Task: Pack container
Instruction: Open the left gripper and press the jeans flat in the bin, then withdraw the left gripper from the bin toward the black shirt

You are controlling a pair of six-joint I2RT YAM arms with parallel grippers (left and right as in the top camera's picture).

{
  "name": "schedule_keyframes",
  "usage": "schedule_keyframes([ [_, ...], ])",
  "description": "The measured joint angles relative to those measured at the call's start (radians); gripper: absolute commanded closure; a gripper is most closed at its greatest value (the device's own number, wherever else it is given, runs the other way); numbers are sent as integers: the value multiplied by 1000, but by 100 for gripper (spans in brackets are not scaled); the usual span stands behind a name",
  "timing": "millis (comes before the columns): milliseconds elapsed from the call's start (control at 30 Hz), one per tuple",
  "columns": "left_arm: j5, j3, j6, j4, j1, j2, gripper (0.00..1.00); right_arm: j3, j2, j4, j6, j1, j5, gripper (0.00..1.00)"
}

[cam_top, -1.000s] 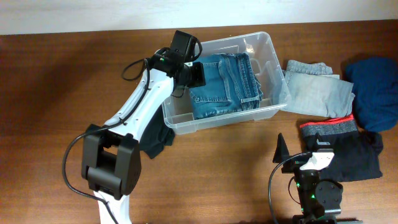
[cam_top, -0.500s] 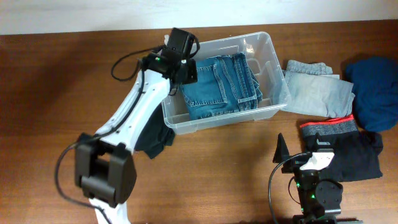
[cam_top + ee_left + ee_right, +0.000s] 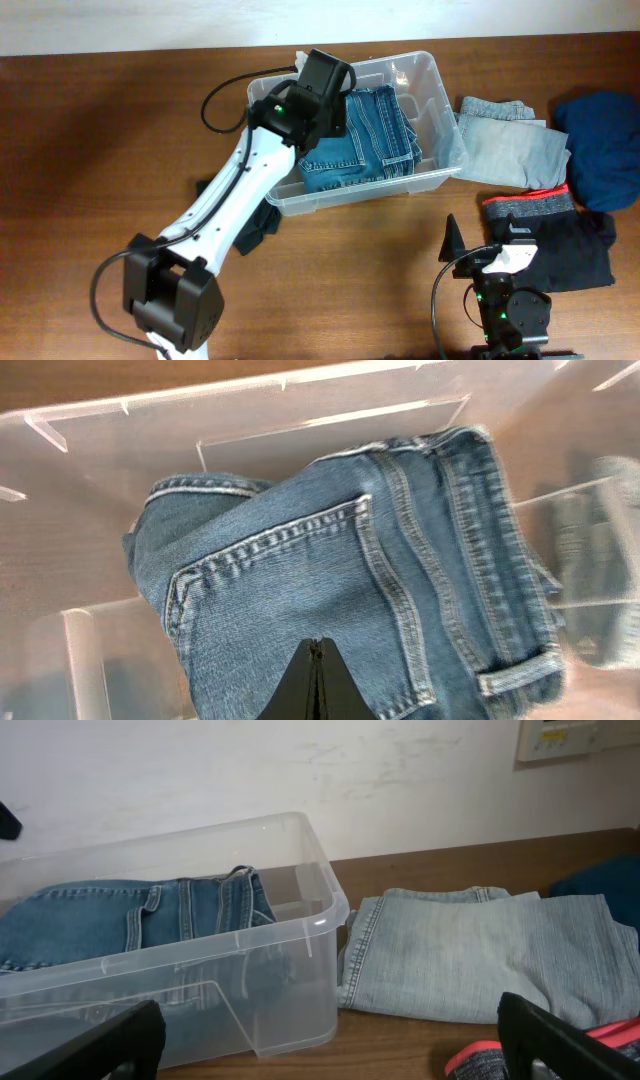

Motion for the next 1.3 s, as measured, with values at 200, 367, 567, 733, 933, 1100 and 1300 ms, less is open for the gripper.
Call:
schedule_keyframes([
  [200, -28, 1, 0, -16, -2, 101, 99, 0, 0, 0, 0, 0, 0, 1],
  [367, -36, 1, 11, -31, -2, 172, 99, 0, 0, 0, -1, 0, 0, 1],
  [567, -42, 1, 23, -43, 1, 232, 99, 0, 0, 0, 0, 0, 0, 2],
  [733, -37, 3, 25, -63, 14, 258, 99, 0, 0, 0, 0, 0, 0, 2],
  [933, -27, 7, 26, -87, 31, 258, 99, 0, 0, 0, 0, 0, 0, 2],
  [1100, -27, 8, 26, -89, 40, 264, 99, 0, 0, 0, 0, 0, 0, 2],
  [1300, -35, 22, 26, -88, 42, 312, 99, 0, 0, 0, -1, 0, 0, 2],
])
